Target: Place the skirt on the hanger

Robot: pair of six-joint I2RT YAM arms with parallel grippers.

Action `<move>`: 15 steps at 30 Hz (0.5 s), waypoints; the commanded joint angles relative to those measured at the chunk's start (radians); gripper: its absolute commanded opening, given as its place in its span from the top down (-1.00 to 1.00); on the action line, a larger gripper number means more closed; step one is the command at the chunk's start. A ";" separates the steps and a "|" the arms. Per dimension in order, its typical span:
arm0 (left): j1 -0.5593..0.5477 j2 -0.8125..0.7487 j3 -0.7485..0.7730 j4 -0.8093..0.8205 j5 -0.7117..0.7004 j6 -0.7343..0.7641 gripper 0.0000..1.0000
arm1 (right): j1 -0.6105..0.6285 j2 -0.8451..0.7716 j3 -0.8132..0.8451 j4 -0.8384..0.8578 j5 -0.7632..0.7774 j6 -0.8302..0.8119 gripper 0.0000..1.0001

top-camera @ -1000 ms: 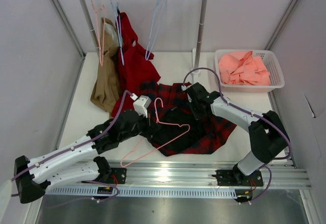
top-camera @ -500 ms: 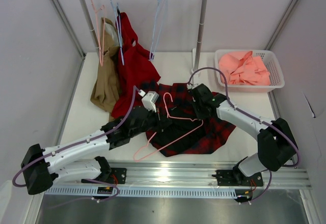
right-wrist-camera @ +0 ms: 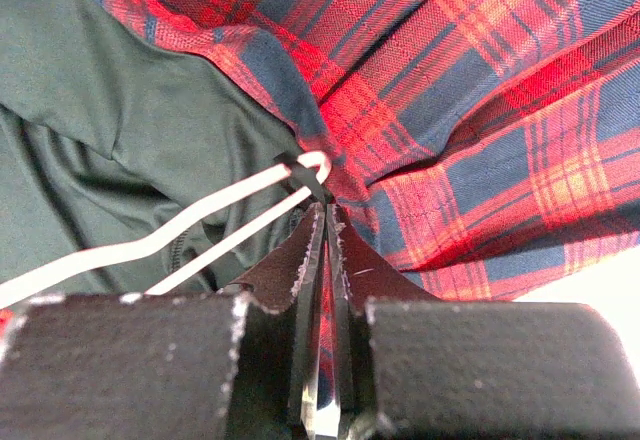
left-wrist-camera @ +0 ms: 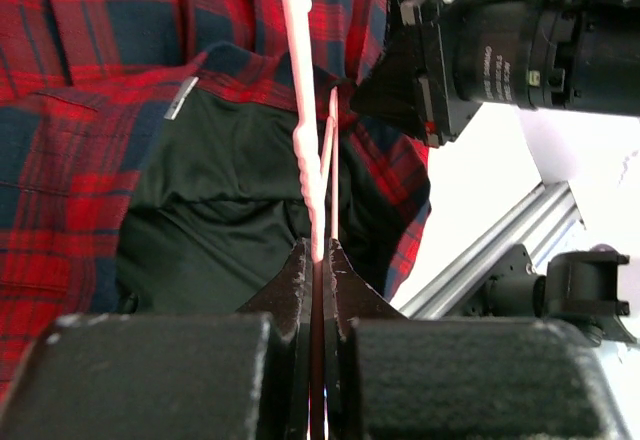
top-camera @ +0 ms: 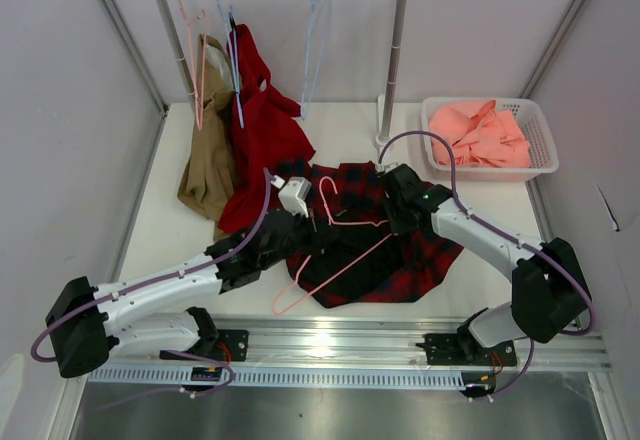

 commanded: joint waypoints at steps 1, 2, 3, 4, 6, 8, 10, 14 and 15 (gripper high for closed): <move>0.005 -0.008 -0.001 0.080 -0.045 0.001 1.00 | -0.003 -0.043 -0.002 0.006 0.001 0.010 0.85; 0.005 -0.002 -0.008 0.089 -0.045 0.003 1.00 | -0.002 -0.045 -0.002 0.001 -0.001 0.010 0.85; 0.005 0.002 -0.013 0.104 -0.044 0.006 1.00 | -0.002 -0.045 -0.001 0.000 -0.001 0.010 0.85; 0.005 0.008 -0.022 0.150 -0.030 0.004 1.00 | -0.003 -0.048 -0.002 0.000 -0.001 0.009 0.85; 0.004 0.013 -0.067 0.207 -0.013 -0.002 1.00 | -0.003 -0.051 -0.010 -0.002 0.001 0.009 0.85; 0.004 0.021 -0.096 0.277 0.001 -0.010 1.00 | -0.007 -0.052 -0.014 -0.002 0.001 0.010 0.85; -0.001 0.027 -0.123 0.320 0.002 -0.008 1.00 | -0.007 -0.051 -0.017 -0.002 0.001 0.013 0.85; -0.004 0.050 -0.147 0.396 0.002 0.002 1.00 | -0.008 -0.042 -0.013 -0.005 0.002 0.016 0.85; -0.005 0.056 -0.150 0.411 0.004 0.004 1.00 | -0.008 -0.042 -0.013 -0.007 0.004 0.019 0.85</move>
